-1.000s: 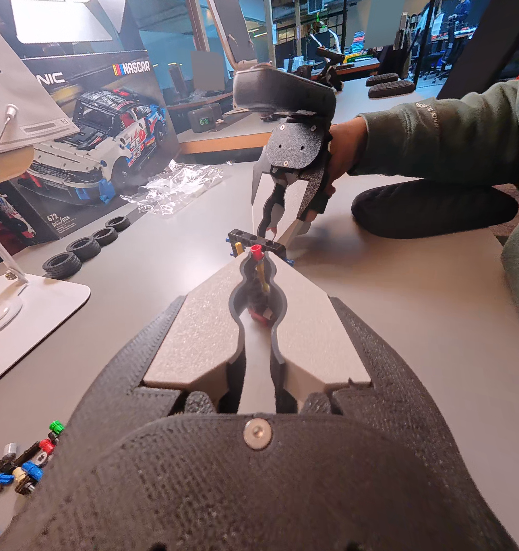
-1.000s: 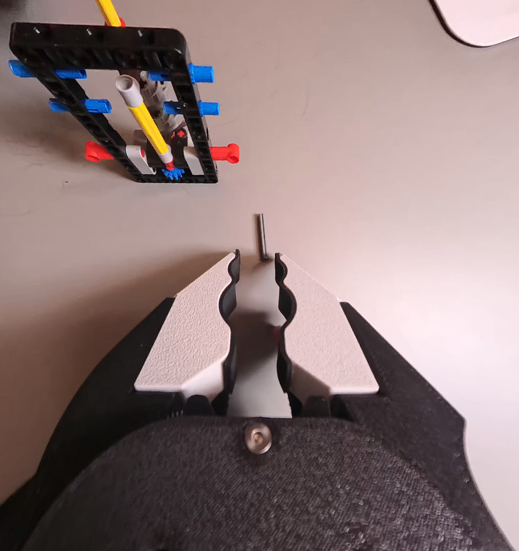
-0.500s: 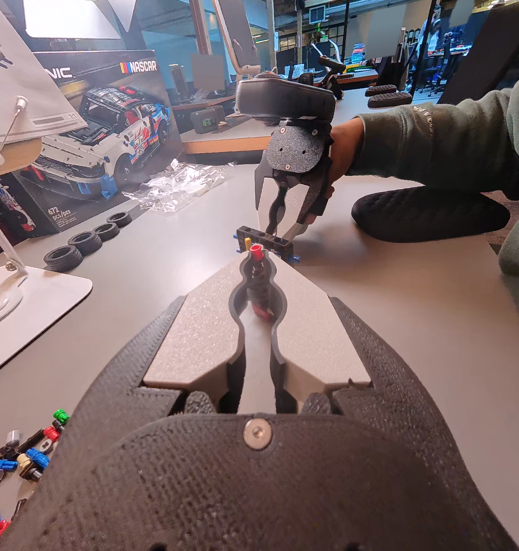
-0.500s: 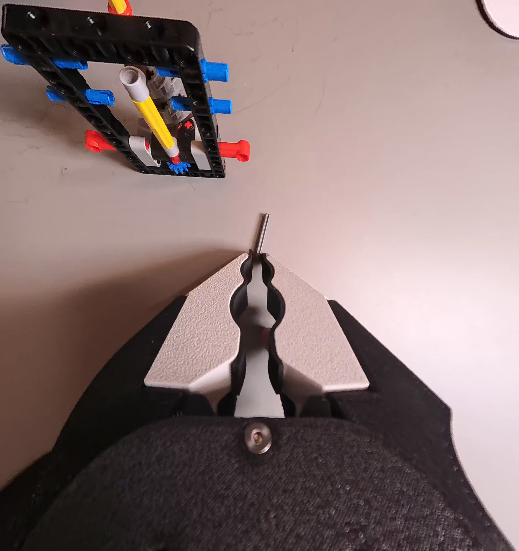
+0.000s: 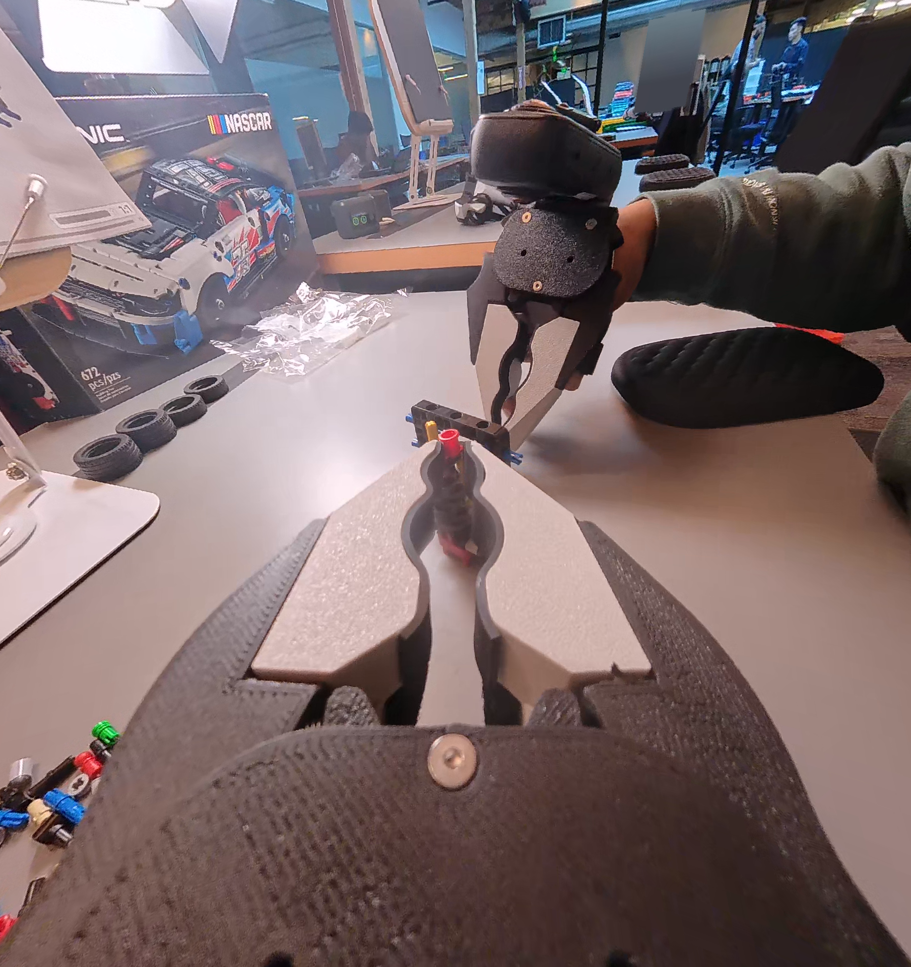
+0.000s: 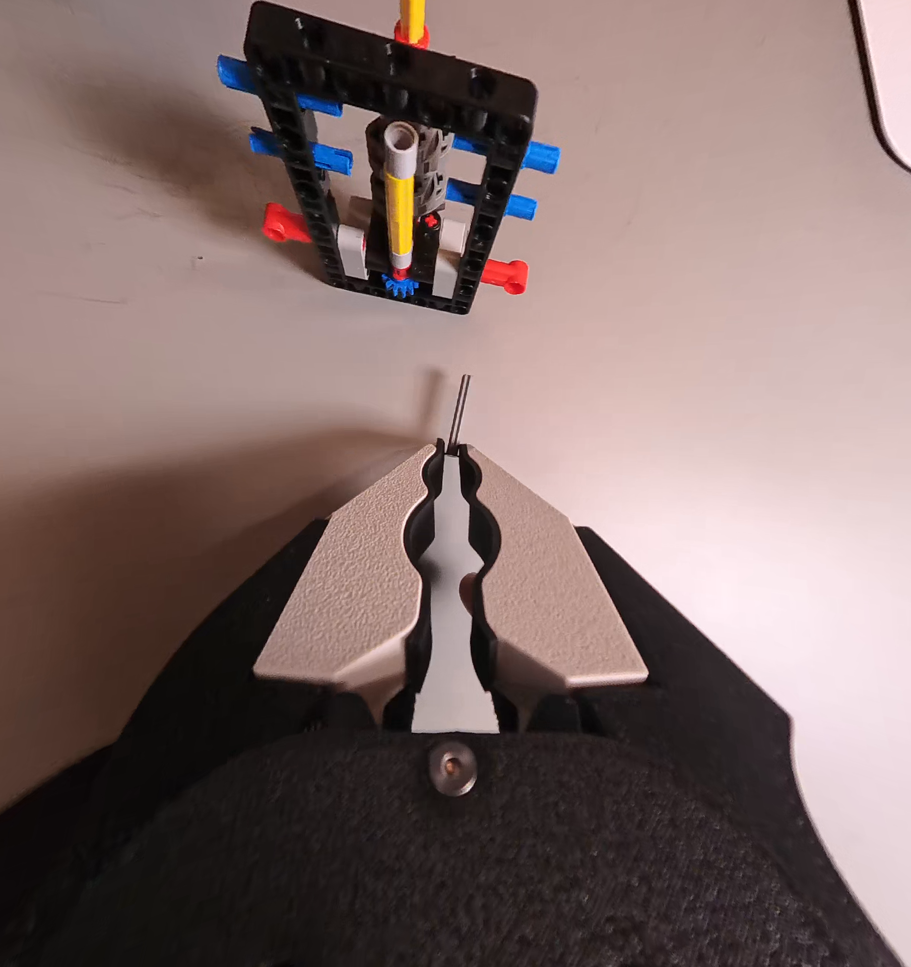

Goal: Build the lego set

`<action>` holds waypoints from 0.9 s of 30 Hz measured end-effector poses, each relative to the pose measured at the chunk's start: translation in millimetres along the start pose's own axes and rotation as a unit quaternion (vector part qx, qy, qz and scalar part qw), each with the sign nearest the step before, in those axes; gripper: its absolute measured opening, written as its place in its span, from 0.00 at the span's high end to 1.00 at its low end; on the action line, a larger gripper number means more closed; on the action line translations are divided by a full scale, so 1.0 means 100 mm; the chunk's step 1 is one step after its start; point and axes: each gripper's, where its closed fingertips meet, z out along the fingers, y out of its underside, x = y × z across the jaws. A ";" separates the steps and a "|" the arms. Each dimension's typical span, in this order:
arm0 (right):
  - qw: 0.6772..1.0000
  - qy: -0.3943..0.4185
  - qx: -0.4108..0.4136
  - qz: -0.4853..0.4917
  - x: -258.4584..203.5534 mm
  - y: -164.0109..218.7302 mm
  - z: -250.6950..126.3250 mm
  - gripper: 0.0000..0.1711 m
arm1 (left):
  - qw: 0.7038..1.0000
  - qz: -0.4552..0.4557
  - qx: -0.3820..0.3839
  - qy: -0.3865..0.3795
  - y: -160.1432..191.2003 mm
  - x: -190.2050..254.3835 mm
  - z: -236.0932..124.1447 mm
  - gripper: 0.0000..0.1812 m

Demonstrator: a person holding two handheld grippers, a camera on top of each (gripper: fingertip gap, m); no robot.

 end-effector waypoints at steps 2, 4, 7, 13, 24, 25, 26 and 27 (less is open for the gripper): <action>1.000 -0.003 0.004 0.001 -0.03 0.00 0.00 0.98 | 1.000 0.000 -0.001 0.001 0.00 0.01 0.00 0.98; 1.000 -0.005 0.005 0.000 -0.05 0.00 0.01 0.98 | 1.000 0.001 -0.002 0.002 0.01 0.01 0.01 0.98; 1.000 -0.009 0.004 -0.002 -0.08 0.01 0.02 0.98 | 1.000 0.000 -0.003 0.003 0.02 0.02 0.01 0.98; 1.000 -0.004 0.004 -0.001 -0.07 0.02 0.03 0.98 | 1.000 -0.002 -0.010 0.003 0.05 0.01 0.02 0.97; 0.996 0.034 0.010 0.080 -0.01 0.11 0.00 0.90 | 1.000 -0.001 -0.017 0.010 0.07 0.05 0.05 0.97; 0.995 0.036 0.011 0.089 0.01 0.10 0.03 0.89 | 1.000 -0.001 -0.019 0.010 0.08 0.06 0.05 0.97; 0.995 0.040 0.015 0.096 0.03 0.08 0.04 0.89 | 1.000 -0.001 -0.020 0.010 0.09 0.05 0.05 0.97; 0.994 0.040 0.012 0.101 0.05 0.08 0.05 0.89 | 1.000 0.000 -0.022 0.008 0.09 0.05 0.05 0.97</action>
